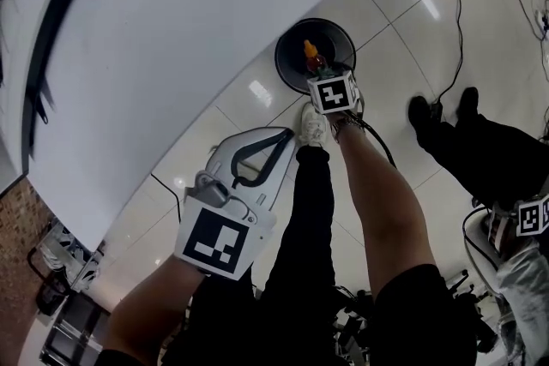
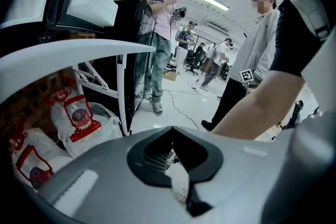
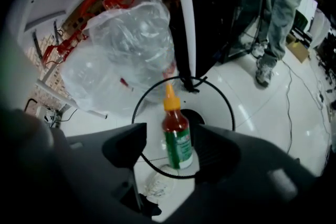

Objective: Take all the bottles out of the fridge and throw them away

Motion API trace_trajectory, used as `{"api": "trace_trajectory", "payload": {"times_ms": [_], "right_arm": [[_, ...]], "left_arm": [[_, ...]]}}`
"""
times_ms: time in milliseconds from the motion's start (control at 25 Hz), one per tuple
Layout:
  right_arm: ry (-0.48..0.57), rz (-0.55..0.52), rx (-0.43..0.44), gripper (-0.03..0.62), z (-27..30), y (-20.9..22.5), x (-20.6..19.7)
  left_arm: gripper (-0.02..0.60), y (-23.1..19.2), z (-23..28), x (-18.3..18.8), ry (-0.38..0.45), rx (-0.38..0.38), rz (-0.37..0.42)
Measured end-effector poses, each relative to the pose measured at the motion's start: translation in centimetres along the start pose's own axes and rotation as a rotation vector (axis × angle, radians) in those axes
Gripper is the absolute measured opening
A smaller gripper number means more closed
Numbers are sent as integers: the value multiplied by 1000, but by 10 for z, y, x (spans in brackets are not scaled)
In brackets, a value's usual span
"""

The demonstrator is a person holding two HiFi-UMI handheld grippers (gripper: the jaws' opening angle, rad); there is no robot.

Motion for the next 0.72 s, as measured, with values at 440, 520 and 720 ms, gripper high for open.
{"api": "trace_trajectory", "payload": {"times_ms": [440,520,720], "right_arm": [[27,1,53,281,-45,-25,11],[53,-13,56,281,-64,-32,17],[167,-67,59,273,-129,-46,43]], "left_arm": [[3,7,-28,27,55,17,8],[3,11,-39,36,77,24,9],[2,21,-71,64,146,51,13]]}}
Point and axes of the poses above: the fingertips, and each gripper's own axes: z forward along the fingers, y to its right, x out of its top, the point moved 10 cm from there along -z, backward along the fingers, and after that the axes turned 4 degrees about -z, right-handed, at the moved point
